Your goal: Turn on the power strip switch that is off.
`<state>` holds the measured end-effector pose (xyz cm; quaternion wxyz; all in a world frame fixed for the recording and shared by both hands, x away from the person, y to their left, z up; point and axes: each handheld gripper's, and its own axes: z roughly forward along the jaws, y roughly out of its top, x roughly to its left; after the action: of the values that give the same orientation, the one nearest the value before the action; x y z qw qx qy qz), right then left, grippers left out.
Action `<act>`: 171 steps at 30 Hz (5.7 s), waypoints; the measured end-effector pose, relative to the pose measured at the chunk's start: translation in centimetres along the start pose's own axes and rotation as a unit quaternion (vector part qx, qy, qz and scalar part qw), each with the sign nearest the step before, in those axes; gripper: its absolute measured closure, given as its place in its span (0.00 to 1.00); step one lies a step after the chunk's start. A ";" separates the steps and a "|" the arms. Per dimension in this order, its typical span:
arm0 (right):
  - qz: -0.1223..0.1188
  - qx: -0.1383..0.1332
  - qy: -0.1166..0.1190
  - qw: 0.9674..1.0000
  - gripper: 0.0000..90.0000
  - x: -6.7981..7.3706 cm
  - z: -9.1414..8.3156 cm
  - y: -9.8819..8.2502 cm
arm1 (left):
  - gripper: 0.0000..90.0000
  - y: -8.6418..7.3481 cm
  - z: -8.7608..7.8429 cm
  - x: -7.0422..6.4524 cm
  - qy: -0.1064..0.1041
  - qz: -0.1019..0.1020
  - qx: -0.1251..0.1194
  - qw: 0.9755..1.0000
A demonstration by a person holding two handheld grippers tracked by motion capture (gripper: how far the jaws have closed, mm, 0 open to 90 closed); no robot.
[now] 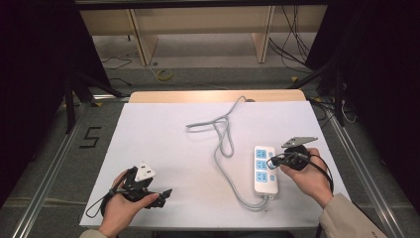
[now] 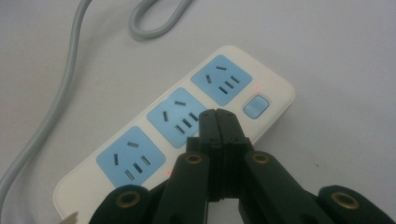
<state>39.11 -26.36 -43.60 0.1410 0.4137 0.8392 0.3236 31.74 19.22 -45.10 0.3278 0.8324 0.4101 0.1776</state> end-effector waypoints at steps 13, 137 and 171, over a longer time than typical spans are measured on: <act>-0.001 0.027 0.003 1.000 1.00 0.1 0.9 0.5 | 0.08 0.0 0.0 0.0 0.001 0.000 0.000 1.000; 0.038 0.096 -0.012 0.995 1.00 0.4 2.2 1.5 | 0.08 0.1 0.1 -0.2 -0.001 0.004 0.000 1.000; 0.032 0.091 -0.014 0.995 1.00 0.6 2.1 1.5 | 0.08 0.1 0.2 -0.3 -0.002 0.005 0.000 1.000</act>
<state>40.67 -24.34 -44.16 0.1045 0.4561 0.8493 0.2444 31.77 18.86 -45.19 0.3280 0.8347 0.4053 0.1775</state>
